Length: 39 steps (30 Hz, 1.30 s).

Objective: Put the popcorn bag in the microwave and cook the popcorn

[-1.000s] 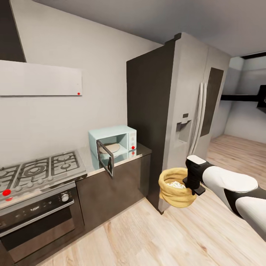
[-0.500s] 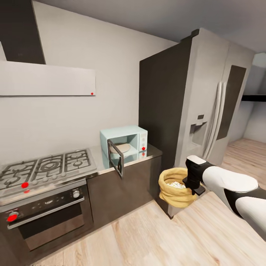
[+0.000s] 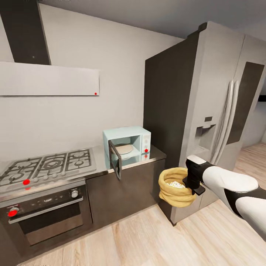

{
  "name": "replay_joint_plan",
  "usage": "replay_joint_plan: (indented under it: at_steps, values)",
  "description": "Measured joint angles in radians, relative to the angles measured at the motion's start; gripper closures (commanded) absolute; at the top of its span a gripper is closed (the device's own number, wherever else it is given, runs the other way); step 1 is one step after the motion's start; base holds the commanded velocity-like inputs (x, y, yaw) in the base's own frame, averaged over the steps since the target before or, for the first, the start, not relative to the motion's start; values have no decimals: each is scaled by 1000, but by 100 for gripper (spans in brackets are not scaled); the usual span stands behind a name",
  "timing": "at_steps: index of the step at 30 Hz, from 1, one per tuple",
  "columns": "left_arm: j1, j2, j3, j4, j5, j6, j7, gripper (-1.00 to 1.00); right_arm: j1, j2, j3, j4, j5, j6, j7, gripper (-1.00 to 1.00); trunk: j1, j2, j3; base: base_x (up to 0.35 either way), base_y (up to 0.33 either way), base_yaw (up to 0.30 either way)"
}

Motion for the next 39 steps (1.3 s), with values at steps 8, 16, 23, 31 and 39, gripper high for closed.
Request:
replay_joint_plan:
  at_steps: [8, 16, 23, 31, 39]
  values:
    - [0, 0, 0, 0, 0, 0, 0, -100, 0, 0, -1, 0, 0, 0, 0, 100, 0, 0, 0, 0, -226, 238]
    - [0, 0, 0, 0, 0, 0, 0, -100, 0, 0, 0, 0, 0, 0, 0, 100, 0, 0, 0, 0, -8, 249]
    - [0, 0, 1, 0, 0, 0, 0, -100, 0, 0, 0, 0, 0, 1, 2, 100, 0, 0, 0, 9, -7, 249]
    - [0, 0, 1, 0, 0, 0, 0, -100, 0, 0, 0, 0, 0, 3, 30, 100, 0, 0, 0, 193, -176, 249]
    - [0, 0, 2, 0, 0, 0, 0, -100, 0, 0, 0, 0, 0, 4, 34, 100, 0, 0, 0, 45, -43, 249]
